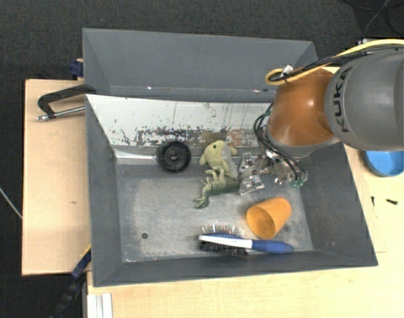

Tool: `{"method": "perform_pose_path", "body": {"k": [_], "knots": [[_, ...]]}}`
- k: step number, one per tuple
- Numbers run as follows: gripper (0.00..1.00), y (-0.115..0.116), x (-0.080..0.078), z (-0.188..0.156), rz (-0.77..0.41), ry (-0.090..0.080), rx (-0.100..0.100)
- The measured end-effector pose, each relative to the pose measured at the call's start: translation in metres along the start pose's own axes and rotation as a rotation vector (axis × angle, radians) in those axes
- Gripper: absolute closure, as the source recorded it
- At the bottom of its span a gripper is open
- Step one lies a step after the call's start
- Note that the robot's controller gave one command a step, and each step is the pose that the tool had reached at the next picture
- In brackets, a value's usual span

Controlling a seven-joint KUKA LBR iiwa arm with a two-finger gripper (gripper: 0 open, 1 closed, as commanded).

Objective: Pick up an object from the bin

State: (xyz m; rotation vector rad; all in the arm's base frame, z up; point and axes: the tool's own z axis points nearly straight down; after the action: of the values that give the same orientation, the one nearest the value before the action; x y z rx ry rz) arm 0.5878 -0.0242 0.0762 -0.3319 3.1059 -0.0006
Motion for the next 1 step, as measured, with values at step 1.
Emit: {"method": "perform_pose_path", "body": {"k": [1], "knots": [[1.00,-0.0134,-0.0009,-0.1112,-0.010,0.003,0.001]]}}
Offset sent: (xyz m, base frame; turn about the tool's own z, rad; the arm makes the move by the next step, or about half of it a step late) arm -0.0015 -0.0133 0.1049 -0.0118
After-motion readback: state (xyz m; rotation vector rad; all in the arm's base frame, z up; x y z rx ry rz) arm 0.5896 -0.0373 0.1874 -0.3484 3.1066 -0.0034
